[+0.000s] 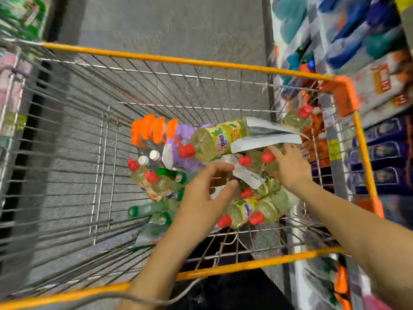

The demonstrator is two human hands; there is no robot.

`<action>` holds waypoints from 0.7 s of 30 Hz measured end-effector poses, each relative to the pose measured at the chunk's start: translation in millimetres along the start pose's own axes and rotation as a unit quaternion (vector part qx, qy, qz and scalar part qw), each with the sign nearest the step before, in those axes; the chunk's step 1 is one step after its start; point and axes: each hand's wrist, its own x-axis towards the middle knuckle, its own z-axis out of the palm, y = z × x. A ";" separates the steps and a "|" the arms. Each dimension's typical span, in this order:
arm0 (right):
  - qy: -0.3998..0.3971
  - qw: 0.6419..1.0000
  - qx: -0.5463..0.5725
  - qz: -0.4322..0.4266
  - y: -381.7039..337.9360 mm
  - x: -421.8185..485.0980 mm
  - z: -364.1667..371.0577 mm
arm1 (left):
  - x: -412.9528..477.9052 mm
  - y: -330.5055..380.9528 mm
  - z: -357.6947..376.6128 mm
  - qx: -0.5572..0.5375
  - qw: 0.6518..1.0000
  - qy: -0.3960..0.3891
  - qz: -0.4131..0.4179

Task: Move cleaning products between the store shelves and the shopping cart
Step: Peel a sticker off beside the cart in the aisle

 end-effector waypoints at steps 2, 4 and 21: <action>0.027 0.999 0.015 -0.009 -0.3 6.3 2.5 | -1.1 0.7 0.4 0.008 1.000 0.001 -0.004; 0.041 0.998 0.033 -0.018 2.2 5.6 0.2 | -2.0 2.2 -0.2 0.012 1.000 0.003 -0.004; 0.195 0.833 0.517 -0.011 -4.9 -149.1 -168.1 | -22.8 51.3 -6.1 0.108 0.993 -0.031 0.031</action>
